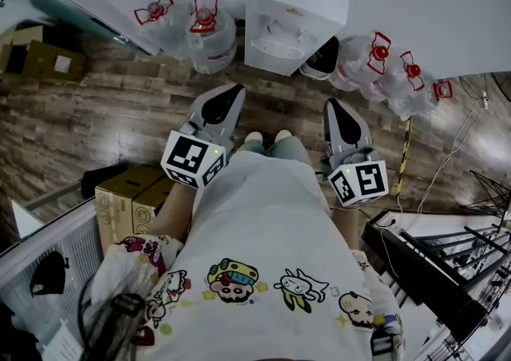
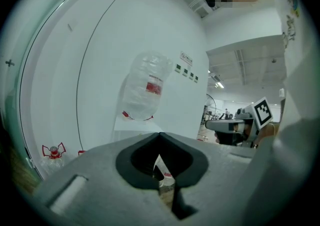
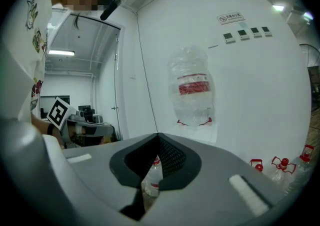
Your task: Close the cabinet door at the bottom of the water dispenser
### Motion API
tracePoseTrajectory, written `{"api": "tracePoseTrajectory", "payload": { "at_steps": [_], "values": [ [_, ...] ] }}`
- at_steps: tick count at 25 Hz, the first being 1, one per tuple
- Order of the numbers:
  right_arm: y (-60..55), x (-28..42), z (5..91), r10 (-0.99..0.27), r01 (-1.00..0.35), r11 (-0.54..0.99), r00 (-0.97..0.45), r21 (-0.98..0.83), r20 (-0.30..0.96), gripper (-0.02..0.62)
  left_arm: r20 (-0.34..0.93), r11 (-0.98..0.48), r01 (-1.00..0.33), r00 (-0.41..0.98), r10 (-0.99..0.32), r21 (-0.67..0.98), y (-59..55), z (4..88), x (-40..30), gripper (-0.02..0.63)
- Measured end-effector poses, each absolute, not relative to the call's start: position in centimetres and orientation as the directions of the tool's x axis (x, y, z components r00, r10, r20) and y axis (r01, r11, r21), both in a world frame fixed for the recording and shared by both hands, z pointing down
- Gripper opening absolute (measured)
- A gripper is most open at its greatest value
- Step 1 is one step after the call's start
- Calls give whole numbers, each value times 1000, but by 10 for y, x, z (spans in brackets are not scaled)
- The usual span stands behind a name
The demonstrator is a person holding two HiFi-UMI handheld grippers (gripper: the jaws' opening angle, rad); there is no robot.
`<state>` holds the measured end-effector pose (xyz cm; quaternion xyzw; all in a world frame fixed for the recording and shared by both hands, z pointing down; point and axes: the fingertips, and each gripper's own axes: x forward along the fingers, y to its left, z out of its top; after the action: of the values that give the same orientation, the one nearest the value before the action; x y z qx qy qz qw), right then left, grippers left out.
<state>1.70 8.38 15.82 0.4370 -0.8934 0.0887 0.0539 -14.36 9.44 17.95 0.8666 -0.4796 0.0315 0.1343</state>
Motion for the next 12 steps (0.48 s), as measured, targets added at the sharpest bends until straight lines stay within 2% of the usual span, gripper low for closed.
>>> {"api": "tracePoseTrajectory", "payload": {
  "at_steps": [12],
  "values": [
    [77, 18, 161, -775, -795, 593, -607, -130, 175, 11, 188, -499, -845, 531, -826, 194, 88, 181, -145, 0]
  ]
}}
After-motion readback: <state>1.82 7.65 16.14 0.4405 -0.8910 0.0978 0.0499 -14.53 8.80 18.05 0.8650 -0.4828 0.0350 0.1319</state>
